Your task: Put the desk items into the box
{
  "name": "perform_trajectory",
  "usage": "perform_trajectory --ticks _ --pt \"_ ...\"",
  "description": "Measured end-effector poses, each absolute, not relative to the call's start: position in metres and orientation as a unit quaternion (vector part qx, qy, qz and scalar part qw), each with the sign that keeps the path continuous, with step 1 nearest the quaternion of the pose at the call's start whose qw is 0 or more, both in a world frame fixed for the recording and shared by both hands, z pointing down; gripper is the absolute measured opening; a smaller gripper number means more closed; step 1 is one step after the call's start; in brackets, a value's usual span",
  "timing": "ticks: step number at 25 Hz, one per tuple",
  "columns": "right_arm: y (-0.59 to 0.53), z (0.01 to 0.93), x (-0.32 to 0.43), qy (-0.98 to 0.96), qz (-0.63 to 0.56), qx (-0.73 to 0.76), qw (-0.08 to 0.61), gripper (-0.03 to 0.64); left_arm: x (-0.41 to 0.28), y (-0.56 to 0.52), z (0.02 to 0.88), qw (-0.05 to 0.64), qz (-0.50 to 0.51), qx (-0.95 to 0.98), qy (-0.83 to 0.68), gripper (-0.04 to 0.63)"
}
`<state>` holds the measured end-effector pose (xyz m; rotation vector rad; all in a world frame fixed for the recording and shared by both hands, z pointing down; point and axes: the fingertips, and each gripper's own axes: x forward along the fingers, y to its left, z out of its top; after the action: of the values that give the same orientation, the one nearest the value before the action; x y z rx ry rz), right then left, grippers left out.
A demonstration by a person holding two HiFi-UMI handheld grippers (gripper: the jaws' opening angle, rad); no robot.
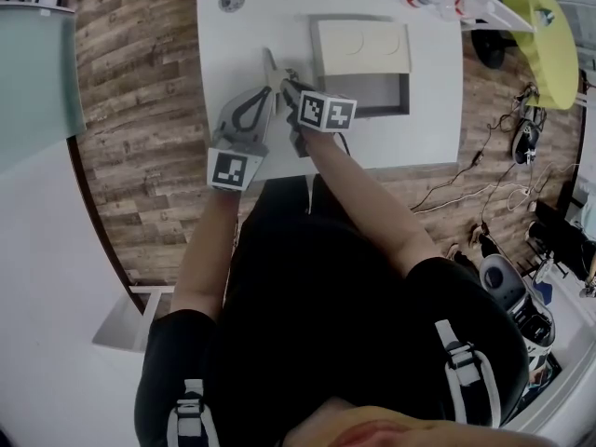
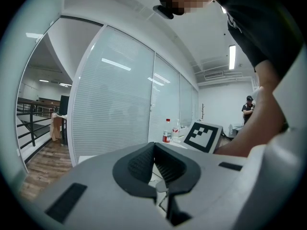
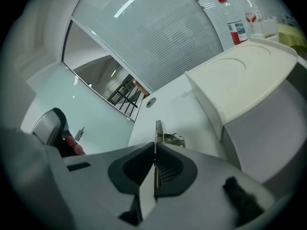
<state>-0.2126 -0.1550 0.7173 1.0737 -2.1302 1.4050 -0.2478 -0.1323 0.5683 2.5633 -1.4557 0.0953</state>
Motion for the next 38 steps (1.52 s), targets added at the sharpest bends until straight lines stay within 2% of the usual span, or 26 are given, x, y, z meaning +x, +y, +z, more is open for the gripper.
perform_trajectory --ticks 12,25,38 --pt "-0.142 0.666 -0.204 -0.772 0.476 0.387 0.164 0.025 -0.234 -0.127 0.524 0.069 0.01 0.879 -0.471 0.012" --pt "-0.133 0.607 -0.149 -0.792 0.449 0.388 0.143 0.025 -0.17 -0.136 0.475 0.029 -0.014 0.903 -0.428 0.012" --pt "-0.139 0.59 -0.054 -0.83 0.391 0.353 0.184 0.025 -0.094 -0.157 0.452 0.017 -0.027 0.903 -0.428 0.011"
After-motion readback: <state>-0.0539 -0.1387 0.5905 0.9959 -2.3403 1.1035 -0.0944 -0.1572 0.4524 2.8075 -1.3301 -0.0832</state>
